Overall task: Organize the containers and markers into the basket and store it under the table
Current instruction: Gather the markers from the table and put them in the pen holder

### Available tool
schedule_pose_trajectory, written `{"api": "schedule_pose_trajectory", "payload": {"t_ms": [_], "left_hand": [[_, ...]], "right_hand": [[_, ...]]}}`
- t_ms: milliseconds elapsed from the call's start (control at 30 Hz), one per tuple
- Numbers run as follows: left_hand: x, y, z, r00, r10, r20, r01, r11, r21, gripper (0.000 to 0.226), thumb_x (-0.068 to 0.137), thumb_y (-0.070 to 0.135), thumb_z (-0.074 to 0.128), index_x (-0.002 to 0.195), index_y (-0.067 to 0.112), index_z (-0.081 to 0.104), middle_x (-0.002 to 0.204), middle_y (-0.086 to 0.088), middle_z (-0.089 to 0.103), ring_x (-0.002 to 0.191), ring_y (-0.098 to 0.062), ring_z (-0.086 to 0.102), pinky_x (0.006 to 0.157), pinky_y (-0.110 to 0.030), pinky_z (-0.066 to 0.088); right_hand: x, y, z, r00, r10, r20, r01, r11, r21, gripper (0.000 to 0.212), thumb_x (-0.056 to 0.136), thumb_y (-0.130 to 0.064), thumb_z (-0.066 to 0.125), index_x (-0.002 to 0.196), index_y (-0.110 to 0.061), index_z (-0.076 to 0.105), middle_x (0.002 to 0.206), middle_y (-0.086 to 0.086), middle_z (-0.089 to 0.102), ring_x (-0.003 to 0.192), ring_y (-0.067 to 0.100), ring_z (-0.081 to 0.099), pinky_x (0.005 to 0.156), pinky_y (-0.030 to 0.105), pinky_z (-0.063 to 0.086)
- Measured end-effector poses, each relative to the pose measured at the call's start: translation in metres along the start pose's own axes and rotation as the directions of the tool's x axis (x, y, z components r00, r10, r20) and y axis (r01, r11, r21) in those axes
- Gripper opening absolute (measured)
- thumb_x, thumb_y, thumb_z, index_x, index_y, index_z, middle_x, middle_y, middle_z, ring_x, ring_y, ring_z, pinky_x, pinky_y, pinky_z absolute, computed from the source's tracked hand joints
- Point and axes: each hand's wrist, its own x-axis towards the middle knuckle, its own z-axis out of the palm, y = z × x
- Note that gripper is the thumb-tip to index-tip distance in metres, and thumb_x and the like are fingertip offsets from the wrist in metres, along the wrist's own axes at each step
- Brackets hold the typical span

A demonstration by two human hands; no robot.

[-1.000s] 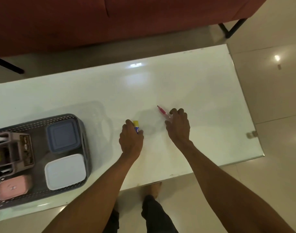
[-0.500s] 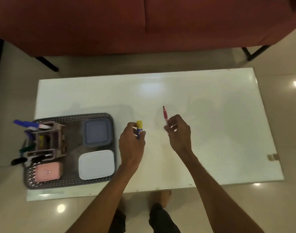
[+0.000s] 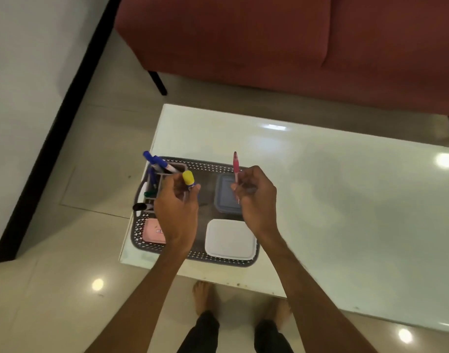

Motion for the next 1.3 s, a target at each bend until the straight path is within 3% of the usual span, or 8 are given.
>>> {"api": "schedule_pose_trajectory", "payload": {"t_ms": [233, 467, 600, 867, 1000, 1200, 1300], "left_hand": [[0.04, -0.031, -0.007, 0.997, -0.069, -0.021, 0.072, 0.974, 0.215, 0.032, 0.086, 0.023, 0.075, 0.114, 0.02, 0.062, 0.103, -0.002, 0.075, 0.096, -0.021, 0.072, 0.087, -0.047, 0.06], [0.05, -0.042, -0.001, 0.991, -0.116, 0.06, 0.082, 0.91, 0.407, 0.03, 0.087, 0.015, 0.072, 0.115, 0.016, 0.061, 0.1, -0.008, 0.073, 0.096, -0.028, 0.07, 0.087, -0.049, 0.059], [0.055, -0.042, -0.002, 0.987, -0.14, 0.084, 0.084, 0.877, 0.472, 0.027, 0.087, 0.011, 0.071, 0.112, 0.016, 0.061, 0.099, -0.007, 0.072, 0.091, -0.026, 0.069, 0.082, -0.046, 0.06], [0.052, -0.03, -0.016, 0.985, -0.154, 0.076, 0.119, 0.933, 0.341, 0.047, 0.082, 0.009, 0.077, 0.124, 0.018, 0.059, 0.104, -0.002, 0.074, 0.096, -0.02, 0.071, 0.09, -0.044, 0.06], [0.046, -0.017, -0.036, 0.99, -0.139, 0.031, 0.128, 0.963, 0.238, 0.039, 0.083, 0.008, 0.076, 0.12, 0.013, 0.064, 0.104, -0.002, 0.075, 0.092, -0.019, 0.073, 0.092, -0.043, 0.059], [0.048, -0.018, -0.069, 0.993, -0.106, -0.042, 0.111, 0.982, 0.155, 0.026, 0.088, 0.008, 0.071, 0.114, 0.01, 0.066, 0.101, -0.003, 0.075, 0.085, -0.016, 0.072, 0.085, -0.033, 0.061], [0.054, -0.025, -0.079, 0.993, -0.098, -0.063, 0.107, 0.981, 0.161, 0.024, 0.089, 0.009, 0.071, 0.112, 0.01, 0.066, 0.101, -0.003, 0.074, 0.082, -0.012, 0.069, 0.082, -0.026, 0.058]], "right_hand": [[0.0, -0.01, 0.042, 1.0, 0.012, 0.025, -0.011, 1.0, -0.011, 0.019, 0.081, 0.0, 0.074, 0.086, -0.014, 0.062, 0.082, -0.004, 0.067, 0.073, 0.002, 0.06, 0.067, 0.01, 0.045], [0.001, 0.002, 0.06, 0.999, 0.019, 0.034, -0.019, 1.0, -0.011, 0.015, 0.081, 0.001, 0.073, 0.089, -0.008, 0.063, 0.084, 0.001, 0.07, 0.08, 0.012, 0.066, 0.071, 0.014, 0.048], [0.002, 0.007, 0.067, 1.0, 0.012, 0.028, -0.011, 0.999, -0.043, 0.015, 0.081, -0.002, 0.074, 0.089, -0.009, 0.064, 0.083, -0.002, 0.07, 0.077, 0.007, 0.064, 0.069, 0.009, 0.046], [0.004, -0.003, 0.08, 0.995, 0.038, 0.087, -0.036, 0.999, -0.023, 0.016, 0.081, -0.002, 0.074, 0.09, -0.011, 0.063, 0.081, -0.004, 0.068, 0.075, 0.006, 0.063, 0.071, 0.02, 0.052], [0.009, -0.015, 0.1, 0.988, 0.011, 0.151, -0.007, 1.0, -0.026, 0.021, 0.081, -0.002, 0.075, 0.092, -0.014, 0.062, 0.084, -0.002, 0.071, 0.081, 0.014, 0.069, 0.076, 0.033, 0.059], [0.012, -0.019, 0.138, 0.981, -0.014, 0.195, 0.038, 0.992, -0.116, 0.022, 0.083, -0.002, 0.075, 0.09, -0.017, 0.06, 0.087, -0.003, 0.072, 0.084, 0.008, 0.072, 0.077, 0.026, 0.06], [0.014, -0.015, 0.153, 0.975, -0.023, 0.221, 0.062, 0.983, -0.174, 0.022, 0.085, -0.001, 0.073, 0.09, -0.018, 0.061, 0.088, -0.008, 0.07, 0.082, 0.003, 0.069, 0.07, 0.01, 0.053]]}}
